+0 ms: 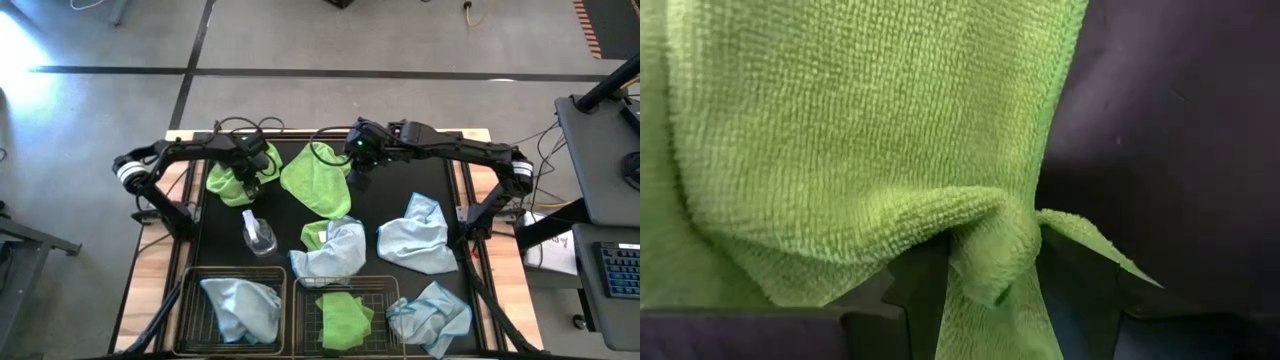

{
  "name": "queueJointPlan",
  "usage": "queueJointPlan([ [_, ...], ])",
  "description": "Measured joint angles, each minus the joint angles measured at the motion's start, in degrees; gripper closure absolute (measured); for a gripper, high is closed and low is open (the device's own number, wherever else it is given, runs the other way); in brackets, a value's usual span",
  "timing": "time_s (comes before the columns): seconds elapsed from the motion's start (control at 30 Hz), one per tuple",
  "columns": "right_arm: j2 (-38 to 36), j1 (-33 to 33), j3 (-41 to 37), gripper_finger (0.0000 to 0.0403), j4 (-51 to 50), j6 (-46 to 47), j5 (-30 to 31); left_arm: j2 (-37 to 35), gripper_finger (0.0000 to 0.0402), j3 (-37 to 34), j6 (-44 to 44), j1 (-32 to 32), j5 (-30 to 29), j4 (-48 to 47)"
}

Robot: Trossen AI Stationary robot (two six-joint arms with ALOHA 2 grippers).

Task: Sort microfiber towel by color & place in baskets
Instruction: Put the green microfiber cloth into the right wire basket

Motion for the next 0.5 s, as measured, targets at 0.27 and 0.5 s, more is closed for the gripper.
queueJointPlan([
  [0.27, 1.95, -0.02, -0.02, 0.0335, -0.45, -1.21, -0.11, 2.55, 0.0264, 0.25, -0.9, 0.02, 0.6, -0.2],
  [0.5, 4.43, -0.02, -0.02, 0.0335, -0.58, -2.09, -0.06, 1.18, 0.0286, 0.06, -2.92, 0.02, 0.85, -0.36],
])
